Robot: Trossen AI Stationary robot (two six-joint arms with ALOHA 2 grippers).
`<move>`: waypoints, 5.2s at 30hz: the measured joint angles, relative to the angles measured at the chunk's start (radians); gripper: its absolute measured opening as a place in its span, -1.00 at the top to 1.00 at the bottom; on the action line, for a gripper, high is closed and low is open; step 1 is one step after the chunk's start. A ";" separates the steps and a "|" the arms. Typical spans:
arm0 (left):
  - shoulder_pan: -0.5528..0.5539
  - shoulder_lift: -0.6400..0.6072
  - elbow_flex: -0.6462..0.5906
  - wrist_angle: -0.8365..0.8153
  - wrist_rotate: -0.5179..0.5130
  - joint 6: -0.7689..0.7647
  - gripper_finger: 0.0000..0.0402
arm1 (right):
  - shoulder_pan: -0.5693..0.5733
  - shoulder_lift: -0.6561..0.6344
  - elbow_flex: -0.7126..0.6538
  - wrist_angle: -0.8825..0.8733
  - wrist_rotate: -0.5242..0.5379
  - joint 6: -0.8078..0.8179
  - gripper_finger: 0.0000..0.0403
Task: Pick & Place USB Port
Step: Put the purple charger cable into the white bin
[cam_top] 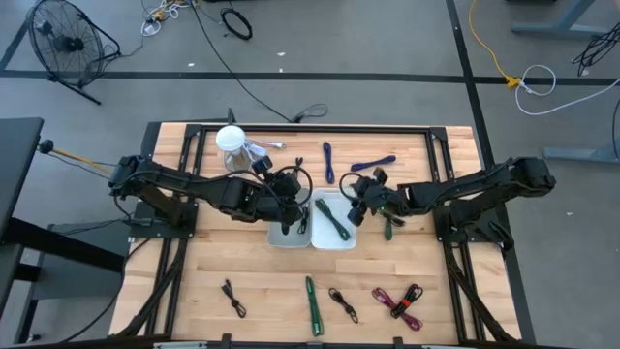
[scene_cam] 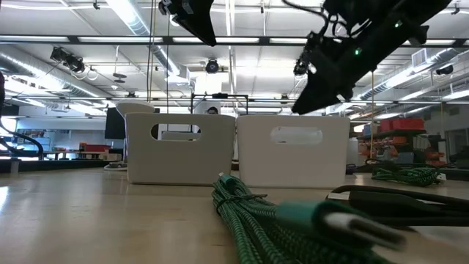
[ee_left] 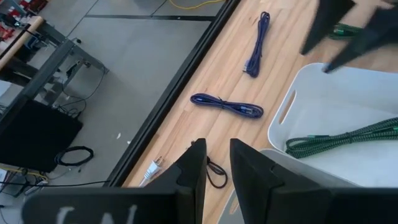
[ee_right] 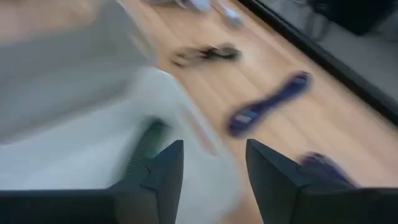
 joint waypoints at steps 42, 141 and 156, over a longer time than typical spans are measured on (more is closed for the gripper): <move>0.058 0.000 0.000 0.062 0.065 0.002 0.62 | -0.732 0.000 0.022 -0.222 -0.405 -0.485 0.13; 0.058 0.000 0.000 0.132 0.114 0.025 0.62 | 0.312 -0.077 -0.183 0.620 0.043 0.361 0.98; 0.058 0.000 0.000 0.132 0.114 0.028 0.62 | 0.313 0.054 -0.183 0.650 0.133 0.413 0.98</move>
